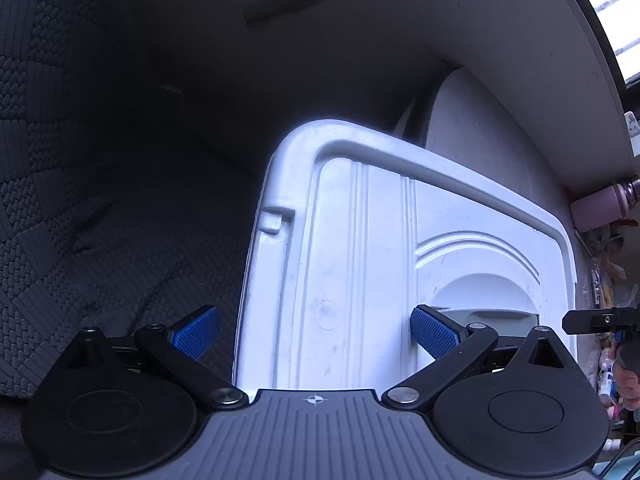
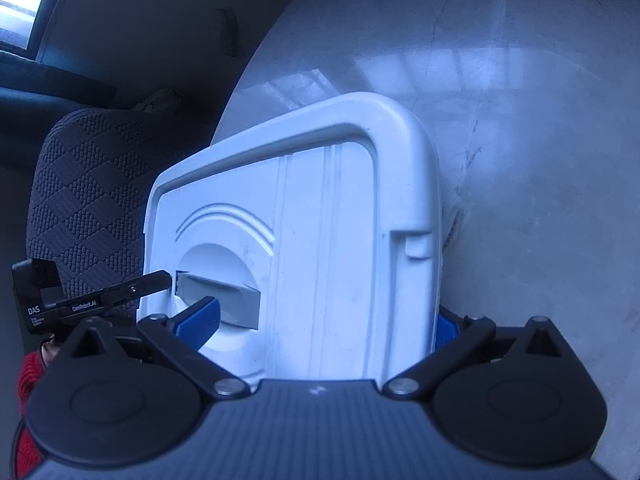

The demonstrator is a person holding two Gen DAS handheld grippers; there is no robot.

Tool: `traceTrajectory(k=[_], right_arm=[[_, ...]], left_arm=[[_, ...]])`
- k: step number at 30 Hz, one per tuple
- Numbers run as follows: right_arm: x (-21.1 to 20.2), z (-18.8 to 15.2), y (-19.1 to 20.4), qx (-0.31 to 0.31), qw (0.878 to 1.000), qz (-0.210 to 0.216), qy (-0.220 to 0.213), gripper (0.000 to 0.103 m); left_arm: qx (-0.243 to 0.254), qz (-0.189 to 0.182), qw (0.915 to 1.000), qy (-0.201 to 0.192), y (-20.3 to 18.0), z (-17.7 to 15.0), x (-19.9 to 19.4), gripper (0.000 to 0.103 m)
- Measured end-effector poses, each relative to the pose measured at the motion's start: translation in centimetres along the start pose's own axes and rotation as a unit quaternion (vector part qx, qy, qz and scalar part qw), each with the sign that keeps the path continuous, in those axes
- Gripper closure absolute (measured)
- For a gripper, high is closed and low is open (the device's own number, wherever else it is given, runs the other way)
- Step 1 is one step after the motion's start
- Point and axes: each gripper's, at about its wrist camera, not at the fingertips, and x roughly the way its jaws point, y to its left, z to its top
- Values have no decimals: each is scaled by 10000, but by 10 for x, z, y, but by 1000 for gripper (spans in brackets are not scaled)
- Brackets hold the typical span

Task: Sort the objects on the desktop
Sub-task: 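Close the left gripper on the lid edge while the right gripper closes on its edge, then lift the white lid off the table with both grippers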

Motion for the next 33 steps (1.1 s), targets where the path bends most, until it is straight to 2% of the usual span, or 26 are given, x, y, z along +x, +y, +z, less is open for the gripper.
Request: traceTrajectory(k=[1,2,4,10,11,16,19,22,24,27,33], right_arm=[[0,0,5,-85,9999,-129,-2,2],[3,-1,13,-259,9991,-349,-25,9],[9,-4,28,-608,9950,-791,-73,12],[10,-6,28,-525,9956,-781,-31,14],[9,-5,28,-495,9959,-757,-44,14],[-6,-3,36,-549,9959,-680,-230,13],[-16,-1,42,-543,9961,-590,-359,13],[-29,0,54,-597,9955,-542,-497,13],[-39,-1,63,-655,9947,-513,-607,13],[-56,-3,75,-749,9931,-485,-762,13],[-77,-10,97,-797,9912,-384,-980,13]], left_arm=[[-39,-68,10000,5,2,2,3,0],[-67,-113,9999,21,4,4,6,0],[-74,-37,10000,-13,-5,1,9,0],[-80,55,9999,-91,-9,-2,12,0],[-37,98,9999,-117,-2,11,5,0],[107,238,9992,-293,-17,15,-10,0],[250,316,9981,-470,-18,25,-45,0],[345,390,9967,-620,-19,5,-84,0],[396,404,9957,-734,-34,23,-102,0],[447,429,9940,-901,-52,38,-110,0],[557,549,9896,-1211,-64,40,-143,0]])
